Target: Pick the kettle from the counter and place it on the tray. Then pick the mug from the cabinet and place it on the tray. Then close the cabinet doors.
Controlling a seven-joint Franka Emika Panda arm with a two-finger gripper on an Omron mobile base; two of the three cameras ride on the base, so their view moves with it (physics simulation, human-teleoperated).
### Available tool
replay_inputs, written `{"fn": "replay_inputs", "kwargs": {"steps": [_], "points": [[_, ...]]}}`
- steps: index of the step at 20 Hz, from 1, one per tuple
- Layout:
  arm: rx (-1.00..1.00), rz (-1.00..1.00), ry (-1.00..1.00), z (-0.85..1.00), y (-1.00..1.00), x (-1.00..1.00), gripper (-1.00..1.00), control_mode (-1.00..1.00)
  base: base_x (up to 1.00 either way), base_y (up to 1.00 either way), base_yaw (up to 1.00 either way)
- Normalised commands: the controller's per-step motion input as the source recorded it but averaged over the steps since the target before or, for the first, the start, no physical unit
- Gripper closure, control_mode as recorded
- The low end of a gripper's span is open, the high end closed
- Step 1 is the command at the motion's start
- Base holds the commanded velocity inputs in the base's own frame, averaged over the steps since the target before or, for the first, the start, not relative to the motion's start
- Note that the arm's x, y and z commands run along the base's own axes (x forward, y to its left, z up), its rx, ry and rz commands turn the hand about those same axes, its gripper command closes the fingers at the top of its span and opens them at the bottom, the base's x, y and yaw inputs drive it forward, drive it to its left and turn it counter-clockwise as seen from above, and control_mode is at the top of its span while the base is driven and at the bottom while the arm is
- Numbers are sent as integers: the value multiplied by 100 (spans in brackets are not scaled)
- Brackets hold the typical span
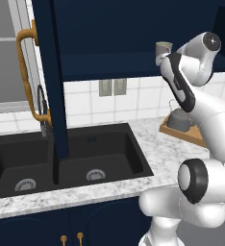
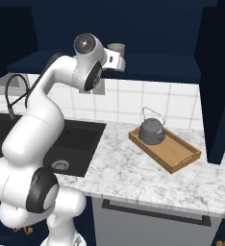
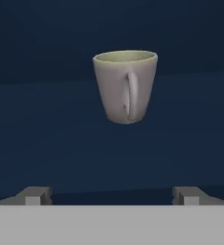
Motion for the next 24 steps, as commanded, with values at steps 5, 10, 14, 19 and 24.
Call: {"fn": "replay_inputs", "kwargs": {"steps": [5,10,14,19,24], "points": [[0,1,2,18,-3,2,-100,-100,0,0,0],[0,6,0,17,0,14,-100,-100,0,0,0],[0,9,0,12,-4,0,-100,-100,0,0,0],[0,9,0,6,-1,0,-100,-100,0,0,0],[0,5,0,11,-3,0,-100,-100,0,0,0]]}}
